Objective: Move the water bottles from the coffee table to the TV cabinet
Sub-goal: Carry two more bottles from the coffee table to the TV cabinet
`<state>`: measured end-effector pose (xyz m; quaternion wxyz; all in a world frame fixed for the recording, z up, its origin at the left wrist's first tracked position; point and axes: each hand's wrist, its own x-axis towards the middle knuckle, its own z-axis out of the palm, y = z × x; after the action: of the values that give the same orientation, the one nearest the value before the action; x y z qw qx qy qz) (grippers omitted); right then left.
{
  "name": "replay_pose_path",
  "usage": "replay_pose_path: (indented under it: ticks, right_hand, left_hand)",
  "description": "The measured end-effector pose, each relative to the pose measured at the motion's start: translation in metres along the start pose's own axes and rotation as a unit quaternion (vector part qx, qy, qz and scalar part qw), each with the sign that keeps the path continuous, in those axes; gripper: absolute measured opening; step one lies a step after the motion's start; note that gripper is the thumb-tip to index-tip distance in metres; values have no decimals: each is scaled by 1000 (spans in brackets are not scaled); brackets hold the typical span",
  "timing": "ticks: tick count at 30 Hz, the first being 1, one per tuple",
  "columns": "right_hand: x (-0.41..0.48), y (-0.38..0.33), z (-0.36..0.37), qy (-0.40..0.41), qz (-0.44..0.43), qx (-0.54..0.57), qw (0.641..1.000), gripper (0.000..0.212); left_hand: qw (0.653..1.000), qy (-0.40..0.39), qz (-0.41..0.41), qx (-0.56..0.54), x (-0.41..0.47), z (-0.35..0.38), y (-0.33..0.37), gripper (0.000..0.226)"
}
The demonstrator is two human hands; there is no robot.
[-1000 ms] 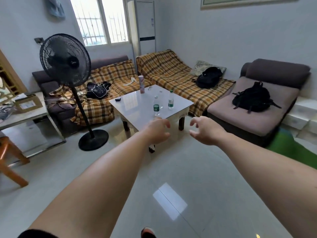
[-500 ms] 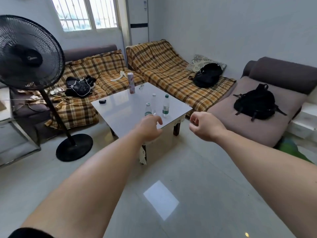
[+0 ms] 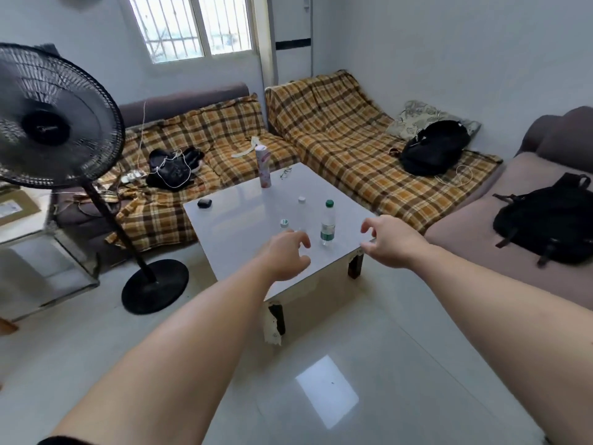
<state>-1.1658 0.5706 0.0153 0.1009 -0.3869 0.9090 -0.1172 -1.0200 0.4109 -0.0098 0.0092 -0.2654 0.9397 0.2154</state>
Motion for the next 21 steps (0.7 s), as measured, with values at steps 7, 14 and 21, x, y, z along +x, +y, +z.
replay_pose_path:
  ticks: [7, 14, 21]
  right_hand:
    - [95, 33, -19, -30, -25, 11, 999, 40]
    - [182, 37, -3, -71, -65, -12, 995, 42]
    - [287, 25, 20, -89, -59, -39, 994, 41]
  left_hand:
    - [998, 16, -51, -18, 76, -1, 19, 32]
    - [996, 8, -90, -15, 149, -4, -7, 35]
    - [993, 12, -110, -44, 253, -1, -63, 37]
